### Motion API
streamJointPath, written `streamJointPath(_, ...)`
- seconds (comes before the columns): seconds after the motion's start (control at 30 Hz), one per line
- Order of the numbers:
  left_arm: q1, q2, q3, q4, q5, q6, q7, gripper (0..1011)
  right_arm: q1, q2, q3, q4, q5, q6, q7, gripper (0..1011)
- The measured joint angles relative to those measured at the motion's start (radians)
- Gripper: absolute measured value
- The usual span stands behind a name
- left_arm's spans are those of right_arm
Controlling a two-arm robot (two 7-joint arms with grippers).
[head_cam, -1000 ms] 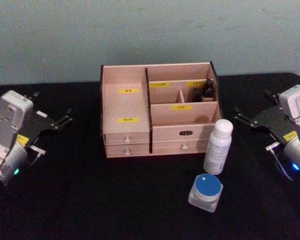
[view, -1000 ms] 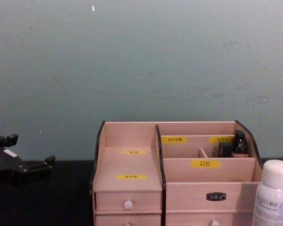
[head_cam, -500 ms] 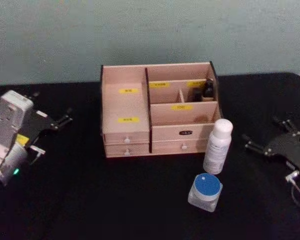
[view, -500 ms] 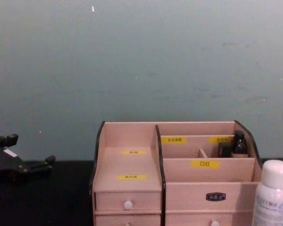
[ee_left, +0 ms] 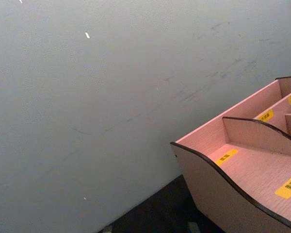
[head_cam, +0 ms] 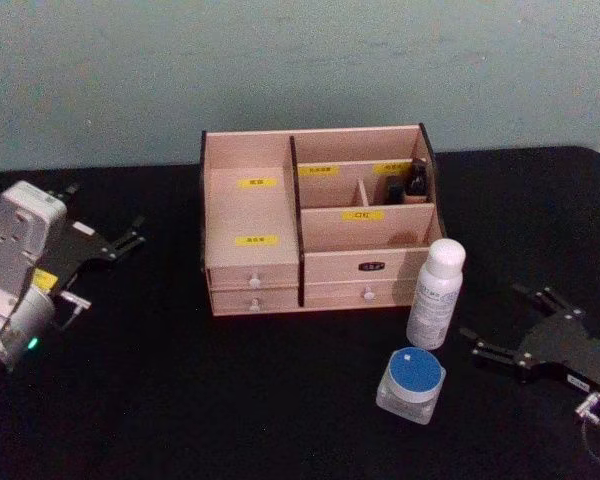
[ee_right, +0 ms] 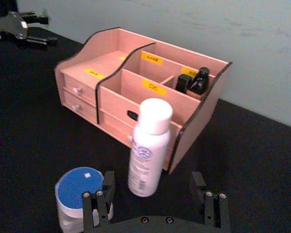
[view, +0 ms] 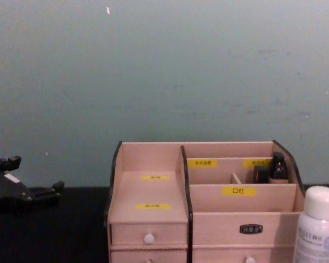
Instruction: Pick up the facial cleanser and watermelon frost from the table and place them into the tiered storage box.
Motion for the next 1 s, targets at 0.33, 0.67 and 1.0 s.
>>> streamJointPath(0.33,0.0,0.0,0.0,0.0,0.0,0.0,0.0,1001,0.066,-0.127,-0.044,0.021,-0.001,0.091,-0.045,1000)
streamJointPath(0.67,0.0,0.0,0.0,0.0,0.0,0.0,0.0,1001,0.136,-0.238,-0.072,0.078,-0.056,0.153,-0.115,1000)
streamJointPath(1.0,0.0,0.0,0.0,0.0,0.0,0.0,0.0,1001,0.171,-0.297,-0.076,0.12,-0.077,0.171,-0.117,1000)
